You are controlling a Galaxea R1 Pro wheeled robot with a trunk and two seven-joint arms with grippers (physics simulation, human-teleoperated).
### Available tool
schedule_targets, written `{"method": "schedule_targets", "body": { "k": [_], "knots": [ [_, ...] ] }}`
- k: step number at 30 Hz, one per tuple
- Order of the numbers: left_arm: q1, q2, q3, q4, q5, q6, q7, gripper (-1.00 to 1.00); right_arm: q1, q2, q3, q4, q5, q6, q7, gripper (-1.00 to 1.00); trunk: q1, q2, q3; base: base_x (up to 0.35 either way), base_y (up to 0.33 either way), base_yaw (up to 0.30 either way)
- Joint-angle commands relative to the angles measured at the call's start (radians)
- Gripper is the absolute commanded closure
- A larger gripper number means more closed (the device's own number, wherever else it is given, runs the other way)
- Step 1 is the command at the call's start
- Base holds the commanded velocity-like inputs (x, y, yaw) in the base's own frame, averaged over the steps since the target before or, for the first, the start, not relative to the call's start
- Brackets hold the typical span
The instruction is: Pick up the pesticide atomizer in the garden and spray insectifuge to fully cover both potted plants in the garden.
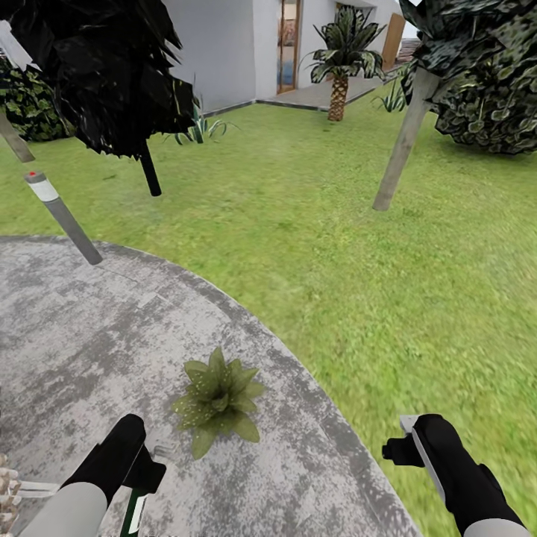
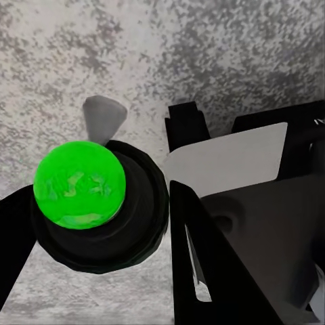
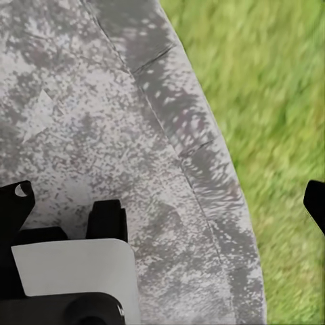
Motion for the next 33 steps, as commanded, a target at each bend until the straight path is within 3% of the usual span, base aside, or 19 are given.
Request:
{"method": "schedule_targets", "body": {
  "k": [1,14,33],
  "knots": [
    [-0.001,-0.001,0.003,-0.001,-0.011,0.002,-0.011,1.0,0.0,0.0,0.0,-0.001,0.01,0.004,0.01,-1.0,0.0,0.0,-0.001,0.0,-0.004,0.037],
    [-0.001,-0.001,0.003,0.003,-0.011,0.002,-0.012,1.0,0.0,0.001,0.002,-0.001,0.01,0.004,0.01,-1.0,0.0,0.0,-0.01,0.195,-0.098,0.128],
    [-0.001,-0.001,0.002,0.003,-0.011,0.002,-0.012,1.0,0.0,0.0,-0.004,-0.002,0.01,0.004,0.007,-1.0,0.0,0.0,-0.013,0.006,-0.136,0.072]
  ]
}}
